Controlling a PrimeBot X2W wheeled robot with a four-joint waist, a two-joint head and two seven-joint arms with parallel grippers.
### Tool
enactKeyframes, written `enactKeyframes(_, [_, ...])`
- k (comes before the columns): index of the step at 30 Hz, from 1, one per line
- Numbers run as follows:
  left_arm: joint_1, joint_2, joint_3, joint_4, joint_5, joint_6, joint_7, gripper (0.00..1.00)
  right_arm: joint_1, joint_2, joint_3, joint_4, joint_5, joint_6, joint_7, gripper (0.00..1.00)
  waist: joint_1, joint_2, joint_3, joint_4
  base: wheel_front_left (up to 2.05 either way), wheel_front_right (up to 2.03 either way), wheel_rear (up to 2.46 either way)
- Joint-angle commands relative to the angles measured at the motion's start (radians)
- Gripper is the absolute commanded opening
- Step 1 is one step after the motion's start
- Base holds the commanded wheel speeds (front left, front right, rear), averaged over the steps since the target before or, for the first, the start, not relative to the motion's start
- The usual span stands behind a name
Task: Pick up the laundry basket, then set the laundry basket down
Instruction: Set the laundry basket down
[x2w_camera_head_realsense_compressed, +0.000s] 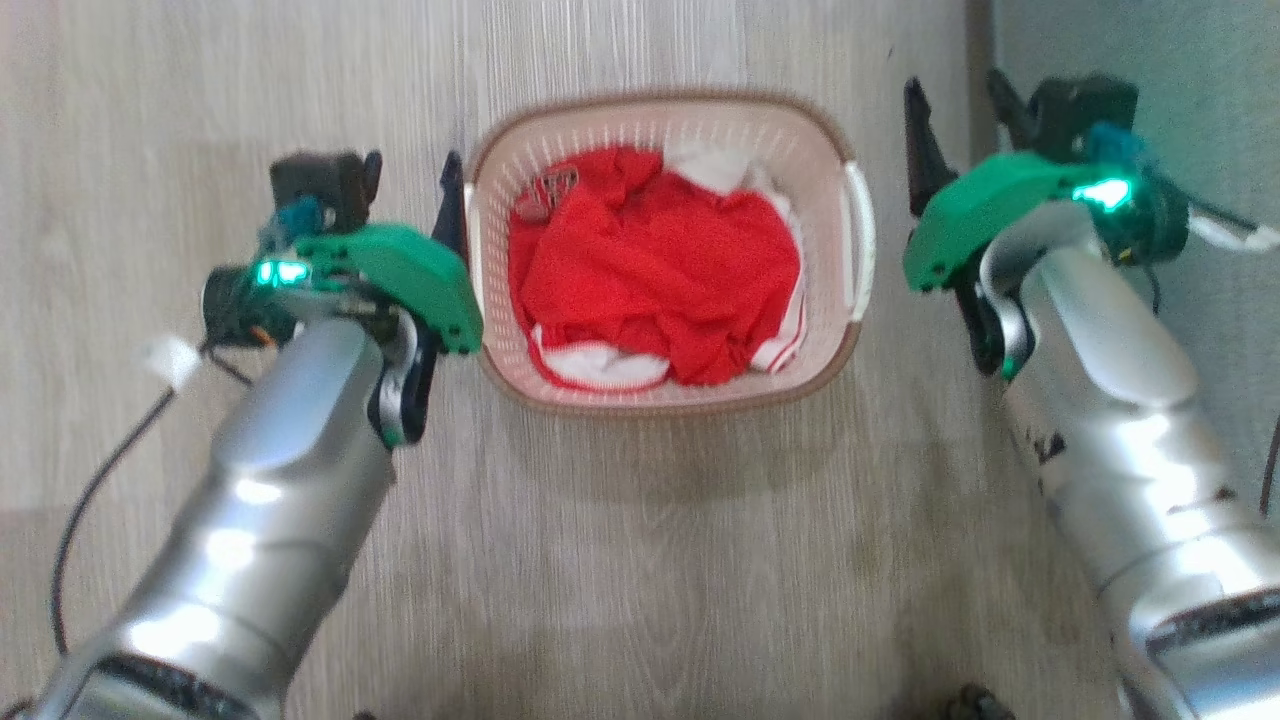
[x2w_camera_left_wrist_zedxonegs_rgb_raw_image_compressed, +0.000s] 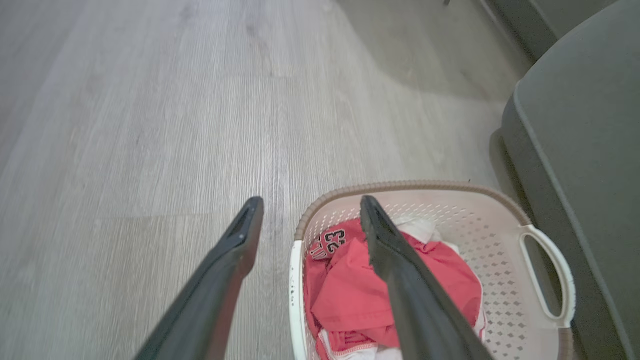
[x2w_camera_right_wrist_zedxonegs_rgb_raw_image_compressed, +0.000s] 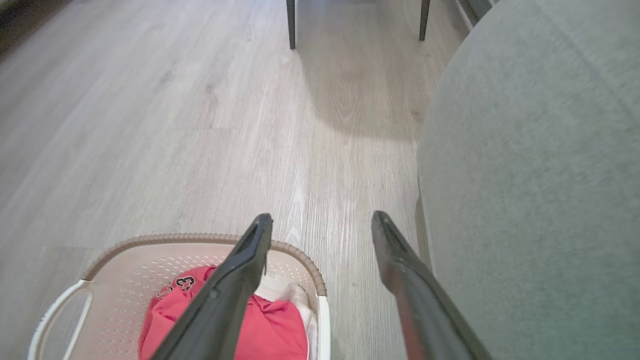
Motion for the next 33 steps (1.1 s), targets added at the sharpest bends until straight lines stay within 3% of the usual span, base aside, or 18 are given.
enactKeyframes(1, [0.034,0.038,0.061,-0.060,0.044,0.007,-0.010,1.00,0.053,0.019,0.006,-0.055,-0.010,-0.002,-0.013,1.00,0.0001,-0.0001,-0.107,-0.005,0.00,0.00,0.00])
enactKeyframes(7, [0.212,0.028,0.202,-0.263,0.207,-0.021,-0.010,1.00,0.202,0.019,-0.021,-0.195,-0.015,-0.002,-0.013,1.00,0.0001,-0.0001,-0.236,0.007,0.00,0.00,0.00])
enactKeyframes(16, [0.450,-0.016,0.355,-0.469,0.362,-0.061,-0.010,1.00,0.408,0.019,-0.070,-0.397,-0.054,-0.002,-0.013,1.00,0.0001,-0.0001,-0.375,0.025,0.00,0.00,0.00])
enactKeyframes(33, [0.784,-0.050,0.509,-0.720,0.481,-0.056,-0.010,1.00,0.724,0.019,-0.121,-0.694,-0.103,-0.002,-0.013,1.00,0.0001,-0.0001,-0.525,0.044,0.00,0.00,0.00])
